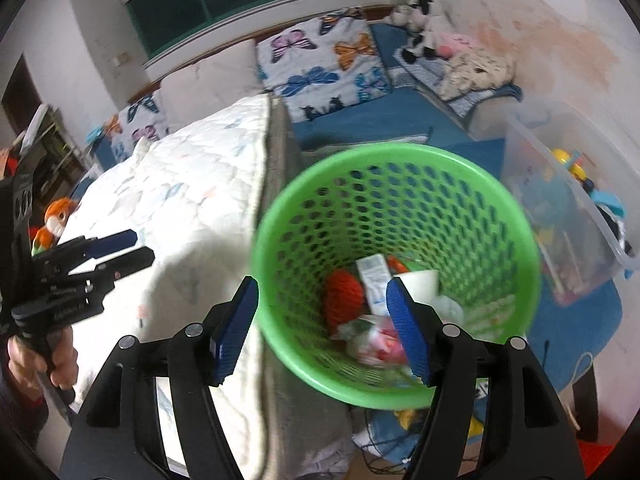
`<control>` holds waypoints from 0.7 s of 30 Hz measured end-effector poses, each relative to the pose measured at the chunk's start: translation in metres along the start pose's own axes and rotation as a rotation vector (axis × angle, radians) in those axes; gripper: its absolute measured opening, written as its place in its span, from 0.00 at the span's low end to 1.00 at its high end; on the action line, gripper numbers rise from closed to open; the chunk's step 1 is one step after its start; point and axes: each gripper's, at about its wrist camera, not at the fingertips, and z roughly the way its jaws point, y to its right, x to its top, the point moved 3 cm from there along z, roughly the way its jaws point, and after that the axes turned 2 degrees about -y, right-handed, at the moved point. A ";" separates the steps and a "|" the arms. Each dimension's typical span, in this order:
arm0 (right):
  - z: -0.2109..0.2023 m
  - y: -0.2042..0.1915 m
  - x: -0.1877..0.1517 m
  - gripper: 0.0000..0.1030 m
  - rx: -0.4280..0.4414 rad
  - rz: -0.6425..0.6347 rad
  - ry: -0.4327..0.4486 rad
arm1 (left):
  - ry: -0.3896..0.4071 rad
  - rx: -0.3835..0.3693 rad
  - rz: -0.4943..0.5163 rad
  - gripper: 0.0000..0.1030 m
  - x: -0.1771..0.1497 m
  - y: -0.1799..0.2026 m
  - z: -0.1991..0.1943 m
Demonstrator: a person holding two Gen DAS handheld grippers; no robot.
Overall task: Collect trash
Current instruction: 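Move both grippers back over the bed toward the clear containers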
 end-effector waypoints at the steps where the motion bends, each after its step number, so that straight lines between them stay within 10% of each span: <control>1: 0.003 -0.007 0.002 0.67 0.007 -0.011 -0.003 | 0.001 0.014 -0.018 0.52 -0.002 -0.013 -0.003; 21: 0.098 -0.161 0.038 0.79 0.126 -0.256 -0.082 | 0.001 0.220 -0.329 0.72 -0.041 -0.210 -0.042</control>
